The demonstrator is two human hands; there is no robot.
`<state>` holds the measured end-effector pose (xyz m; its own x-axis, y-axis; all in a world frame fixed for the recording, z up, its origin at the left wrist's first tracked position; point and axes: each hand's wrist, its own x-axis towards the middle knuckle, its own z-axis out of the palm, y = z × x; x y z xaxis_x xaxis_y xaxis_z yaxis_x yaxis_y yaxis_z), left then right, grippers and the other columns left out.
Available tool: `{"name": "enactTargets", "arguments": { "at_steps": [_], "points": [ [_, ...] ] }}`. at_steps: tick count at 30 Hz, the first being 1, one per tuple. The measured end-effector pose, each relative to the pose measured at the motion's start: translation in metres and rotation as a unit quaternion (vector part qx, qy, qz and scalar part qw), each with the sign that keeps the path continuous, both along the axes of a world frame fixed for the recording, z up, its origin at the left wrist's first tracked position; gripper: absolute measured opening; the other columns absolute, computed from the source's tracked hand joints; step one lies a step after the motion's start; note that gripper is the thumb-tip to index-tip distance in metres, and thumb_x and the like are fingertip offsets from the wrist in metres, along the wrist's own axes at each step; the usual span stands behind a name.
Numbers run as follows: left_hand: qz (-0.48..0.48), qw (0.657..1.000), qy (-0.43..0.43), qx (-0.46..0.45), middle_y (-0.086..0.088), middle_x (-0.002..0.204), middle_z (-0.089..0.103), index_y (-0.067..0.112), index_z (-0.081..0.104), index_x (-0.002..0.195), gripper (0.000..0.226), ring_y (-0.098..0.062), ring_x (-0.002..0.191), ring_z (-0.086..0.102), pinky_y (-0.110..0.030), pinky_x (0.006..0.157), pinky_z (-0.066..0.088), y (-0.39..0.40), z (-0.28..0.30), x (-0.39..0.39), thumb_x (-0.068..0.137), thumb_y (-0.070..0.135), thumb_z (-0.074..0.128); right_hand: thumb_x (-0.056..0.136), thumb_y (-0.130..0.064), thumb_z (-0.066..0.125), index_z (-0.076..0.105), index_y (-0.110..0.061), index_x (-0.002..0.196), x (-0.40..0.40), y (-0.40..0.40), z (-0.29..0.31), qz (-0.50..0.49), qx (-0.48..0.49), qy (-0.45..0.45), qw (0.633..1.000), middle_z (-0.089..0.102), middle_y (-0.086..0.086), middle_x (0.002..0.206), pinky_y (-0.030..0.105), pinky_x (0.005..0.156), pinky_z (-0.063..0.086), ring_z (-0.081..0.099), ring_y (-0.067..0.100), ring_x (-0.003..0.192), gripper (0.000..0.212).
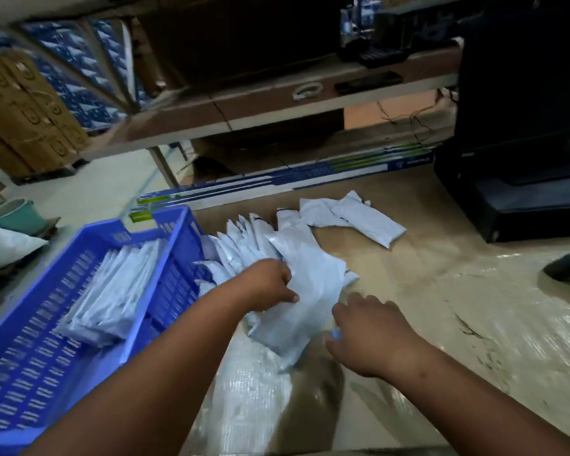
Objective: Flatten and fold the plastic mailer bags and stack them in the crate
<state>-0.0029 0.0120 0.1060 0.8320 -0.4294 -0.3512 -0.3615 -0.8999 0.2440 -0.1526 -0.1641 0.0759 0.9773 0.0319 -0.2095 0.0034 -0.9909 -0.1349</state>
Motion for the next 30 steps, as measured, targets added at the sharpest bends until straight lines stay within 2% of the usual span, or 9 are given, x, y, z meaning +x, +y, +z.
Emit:
{"name": "enactTargets", "arguments": {
  "at_steps": [4,7,10,12,15,17,23,27,30],
  "points": [
    [0.044,0.995,-0.085,-0.040,-0.008,0.095,0.068,0.011,0.066,0.092,0.029,-0.027,0.088,0.065,-0.039,0.074,0.055,0.064,0.067,0.015,0.091,0.037,0.081,0.095,-0.067,0.045,0.058,-0.032,0.116,0.042,0.054,0.028,0.076,0.039,-0.125,0.988,0.059,-0.003,0.116,0.041,0.086,0.045,0.063,0.026,0.107,0.043],
    [0.056,0.986,-0.146,-0.059,0.005,0.096,0.068,0.025,0.073,0.112,0.026,-0.019,0.091,0.064,-0.030,0.074,0.046,0.121,0.112,0.027,0.088,0.028,0.080,0.094,-0.065,0.045,0.060,-0.032,0.110,0.075,0.105,0.053,0.115,0.068,-0.175,0.975,0.059,-0.004,0.111,0.042,0.087,0.048,0.061,0.026,0.106,0.040],
    [0.090,0.979,-0.177,-0.050,0.009,0.088,0.063,0.029,0.073,0.111,0.027,-0.017,0.084,0.060,-0.029,0.071,0.043,0.177,0.146,0.038,0.085,0.028,0.082,0.094,-0.067,0.046,0.062,-0.034,0.112,0.105,0.154,0.075,0.135,0.109,-0.195,0.965,0.060,-0.005,0.114,0.044,0.090,0.051,0.061,0.023,0.108,0.041],
    [0.122,0.974,-0.186,-0.045,0.009,0.082,0.062,0.029,0.068,0.098,0.023,-0.017,0.075,0.063,-0.030,0.066,0.047,0.215,0.161,0.049,0.082,0.027,0.084,0.095,-0.066,0.050,0.063,-0.033,0.108,0.121,0.182,0.086,0.145,0.140,-0.200,0.959,0.060,-0.007,0.110,0.041,0.087,0.052,0.062,0.020,0.104,0.038],
    [0.153,0.968,-0.199,-0.013,-0.006,0.091,0.073,0.020,0.070,0.094,0.024,-0.029,0.085,0.071,-0.035,0.070,0.054,0.263,0.173,0.066,0.080,0.030,0.087,0.095,-0.065,0.053,0.063,-0.035,0.103,0.145,0.214,0.095,0.145,0.166,-0.189,0.957,0.058,-0.010,0.104,0.040,0.086,0.052,0.061,0.016,0.098,0.033],
    [0.162,0.965,-0.207,0.010,-0.012,0.098,0.074,0.012,0.075,0.102,0.032,-0.032,0.092,0.070,-0.036,0.076,0.055,0.289,0.174,0.077,0.081,0.033,0.086,0.093,-0.067,0.053,0.062,-0.035,0.101,0.160,0.230,0.095,0.136,0.174,-0.181,0.958,0.058,-0.012,0.103,0.040,0.087,0.053,0.061,0.014,0.097,0.034],
    [0.165,0.977,-0.131,-0.018,-0.013,0.098,0.078,0.007,0.073,0.107,0.039,-0.030,0.084,0.075,-0.039,0.074,0.062,0.330,0.124,0.111,0.081,0.031,0.089,0.091,-0.069,0.055,0.063,-0.038,0.098,0.184,0.259,0.077,0.094,0.188,-0.152,0.966,0.059,-0.017,0.098,0.038,0.082,0.055,0.060,0.002,0.087,0.033],
    [0.153,0.979,-0.090,-0.097,-0.006,0.087,0.075,0.016,0.067,0.105,0.033,-0.018,0.061,0.072,-0.027,0.047,0.053,0.326,0.088,0.129,0.082,0.025,0.090,0.092,-0.064,0.058,0.064,-0.037,0.093,0.186,0.266,0.068,0.067,0.186,-0.140,0.970,0.060,-0.015,0.094,0.039,0.082,0.055,0.060,0.002,0.087,0.028],
    [0.147,0.978,-0.065,-0.136,-0.008,0.084,0.075,0.018,0.064,0.110,0.038,-0.018,0.056,0.072,-0.025,0.042,0.048,0.314,0.070,0.140,0.083,0.025,0.089,0.093,-0.061,0.060,0.063,-0.036,0.089,0.185,0.266,0.062,0.046,0.186,-0.137,0.972,0.061,-0.014,0.092,0.040,0.081,0.055,0.060,0.002,0.085,0.026]
  ]
}}
